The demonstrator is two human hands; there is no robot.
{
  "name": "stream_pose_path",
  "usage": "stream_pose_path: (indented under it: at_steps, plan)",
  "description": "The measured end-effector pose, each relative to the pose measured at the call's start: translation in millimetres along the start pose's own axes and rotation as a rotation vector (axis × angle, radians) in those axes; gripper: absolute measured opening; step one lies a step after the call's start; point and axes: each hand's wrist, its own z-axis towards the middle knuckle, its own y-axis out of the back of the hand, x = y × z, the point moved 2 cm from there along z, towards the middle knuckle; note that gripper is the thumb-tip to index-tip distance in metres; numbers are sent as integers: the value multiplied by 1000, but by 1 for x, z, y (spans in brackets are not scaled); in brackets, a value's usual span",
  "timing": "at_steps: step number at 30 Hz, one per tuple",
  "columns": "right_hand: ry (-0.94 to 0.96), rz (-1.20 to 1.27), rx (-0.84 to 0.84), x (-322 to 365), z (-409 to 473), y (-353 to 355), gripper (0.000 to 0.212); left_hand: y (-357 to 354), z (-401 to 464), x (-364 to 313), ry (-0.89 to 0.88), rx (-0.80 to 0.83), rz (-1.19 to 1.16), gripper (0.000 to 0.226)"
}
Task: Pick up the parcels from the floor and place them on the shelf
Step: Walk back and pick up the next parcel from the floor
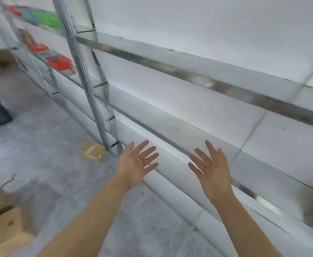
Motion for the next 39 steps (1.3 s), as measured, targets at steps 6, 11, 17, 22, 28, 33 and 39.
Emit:
stream_pose_path:
  at_steps: [6, 11, 17, 22, 28, 33, 39]
  plan:
    - [-138, -113, 274, -79, 1, -162, 55, 149, -61, -104, -187, -192, -131, 50]
    - [-219, -198, 454, -130, 2, -270, 57, 239, -105, -162, -313, -326, -232, 50]
    - [-333, -244, 564, -185, 14, -344, 57, 307, -125, -188, -352, -471, -293, 49]
    - [-379, -255, 631, -218, 55, -408, 47, 346, -102, -234, -407, -554, -317, 49]
    - [-434, -205, 618, -245, 152, -476, 55, 366, -25, -300, -401, -622, -265, 55]
    - [-521, -215, 634, -267, 212, -518, 61, 382, 13, -336, -380, -676, -253, 55]
    - [-545, -240, 658, -283, 267, -571, 66, 402, 58, -384, -383, -679, -274, 55]
